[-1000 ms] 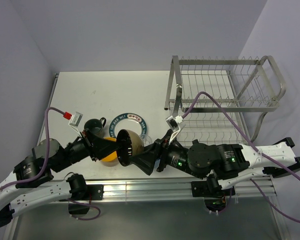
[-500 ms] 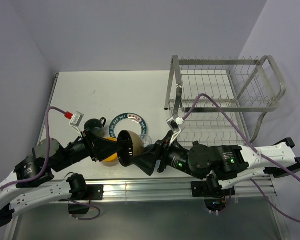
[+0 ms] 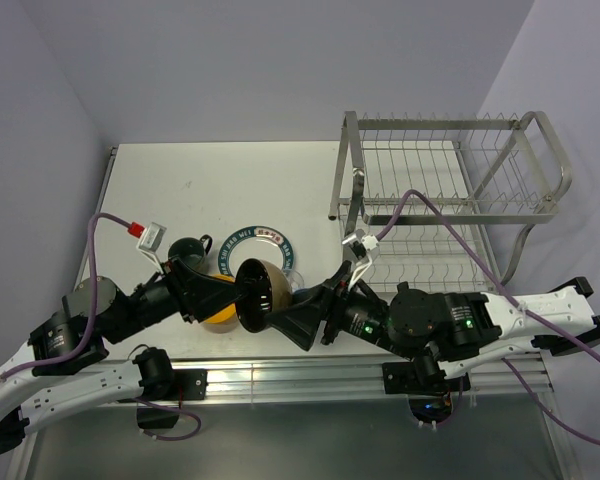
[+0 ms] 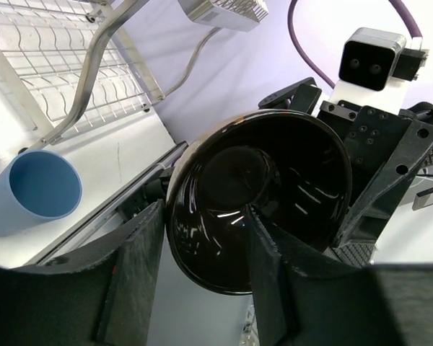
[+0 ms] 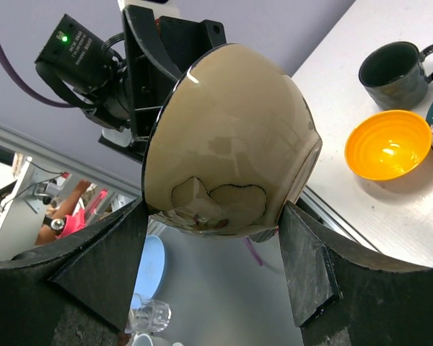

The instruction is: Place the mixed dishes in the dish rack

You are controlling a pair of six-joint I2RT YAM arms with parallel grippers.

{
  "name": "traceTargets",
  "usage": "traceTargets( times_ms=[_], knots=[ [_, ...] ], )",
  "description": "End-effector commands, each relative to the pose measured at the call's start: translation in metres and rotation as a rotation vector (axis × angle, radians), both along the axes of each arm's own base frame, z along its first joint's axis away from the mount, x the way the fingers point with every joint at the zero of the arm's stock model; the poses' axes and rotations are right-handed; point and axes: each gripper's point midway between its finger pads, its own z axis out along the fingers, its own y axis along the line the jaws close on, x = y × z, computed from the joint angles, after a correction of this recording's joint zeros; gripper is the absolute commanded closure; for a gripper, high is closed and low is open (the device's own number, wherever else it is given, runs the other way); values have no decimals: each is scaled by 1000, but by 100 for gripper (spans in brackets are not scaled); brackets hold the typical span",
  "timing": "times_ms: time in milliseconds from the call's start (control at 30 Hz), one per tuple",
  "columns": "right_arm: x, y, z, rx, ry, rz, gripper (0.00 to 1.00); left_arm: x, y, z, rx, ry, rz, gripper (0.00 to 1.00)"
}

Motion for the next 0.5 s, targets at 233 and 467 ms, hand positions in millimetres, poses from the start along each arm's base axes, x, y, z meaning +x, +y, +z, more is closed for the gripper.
traceTargets(
  times_ms=[233,467],
  knots=[
    [-1,3,36,105,-14,9,100,-6,-4,23,-60,-46,-42,72],
    [-2,8,38,88,-21,14,100,-4,-8,15,-14,-27,-38,100]
  ],
)
